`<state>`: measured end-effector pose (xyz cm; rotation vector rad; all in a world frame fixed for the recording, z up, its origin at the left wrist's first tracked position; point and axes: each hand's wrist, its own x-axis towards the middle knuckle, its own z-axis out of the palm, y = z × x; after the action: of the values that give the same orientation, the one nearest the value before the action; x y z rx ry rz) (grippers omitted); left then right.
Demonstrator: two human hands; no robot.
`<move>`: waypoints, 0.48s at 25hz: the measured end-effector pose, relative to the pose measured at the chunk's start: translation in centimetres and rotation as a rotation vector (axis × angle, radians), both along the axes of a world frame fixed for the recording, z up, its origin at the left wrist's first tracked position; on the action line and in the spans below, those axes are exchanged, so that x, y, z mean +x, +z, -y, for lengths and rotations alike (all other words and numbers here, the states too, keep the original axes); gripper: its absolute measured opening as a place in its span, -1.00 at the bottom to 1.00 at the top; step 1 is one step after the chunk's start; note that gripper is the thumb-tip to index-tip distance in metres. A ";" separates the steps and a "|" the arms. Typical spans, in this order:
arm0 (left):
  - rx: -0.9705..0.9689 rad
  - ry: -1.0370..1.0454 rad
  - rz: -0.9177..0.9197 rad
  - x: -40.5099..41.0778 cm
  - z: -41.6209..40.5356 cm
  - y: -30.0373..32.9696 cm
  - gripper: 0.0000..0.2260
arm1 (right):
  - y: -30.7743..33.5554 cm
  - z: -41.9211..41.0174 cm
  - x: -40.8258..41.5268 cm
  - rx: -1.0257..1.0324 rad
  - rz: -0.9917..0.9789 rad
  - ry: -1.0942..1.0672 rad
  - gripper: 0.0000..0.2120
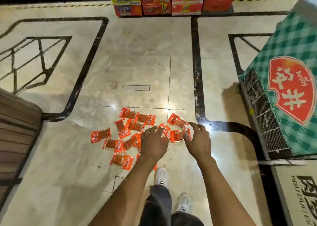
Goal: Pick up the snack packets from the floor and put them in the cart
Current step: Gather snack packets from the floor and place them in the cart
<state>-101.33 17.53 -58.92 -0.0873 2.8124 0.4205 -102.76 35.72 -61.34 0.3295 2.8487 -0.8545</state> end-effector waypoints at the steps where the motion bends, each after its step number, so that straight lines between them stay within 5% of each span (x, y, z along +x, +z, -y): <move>1: -0.021 -0.002 0.017 -2.2 0.0 -4.0 -0.49 | -3.6 -0.1 -2.3 0.022 0.005 0.041 -0.50; 12: -0.228 -0.197 0.288 -15.5 0.9 -54.4 -0.39 | -53.2 -2.9 -19.2 0.455 0.274 0.589 -0.46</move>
<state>-116.81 16.63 -113.27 0.0755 2.5412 0.0359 -121.94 38.66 -114.51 -0.3165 2.6113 -0.0447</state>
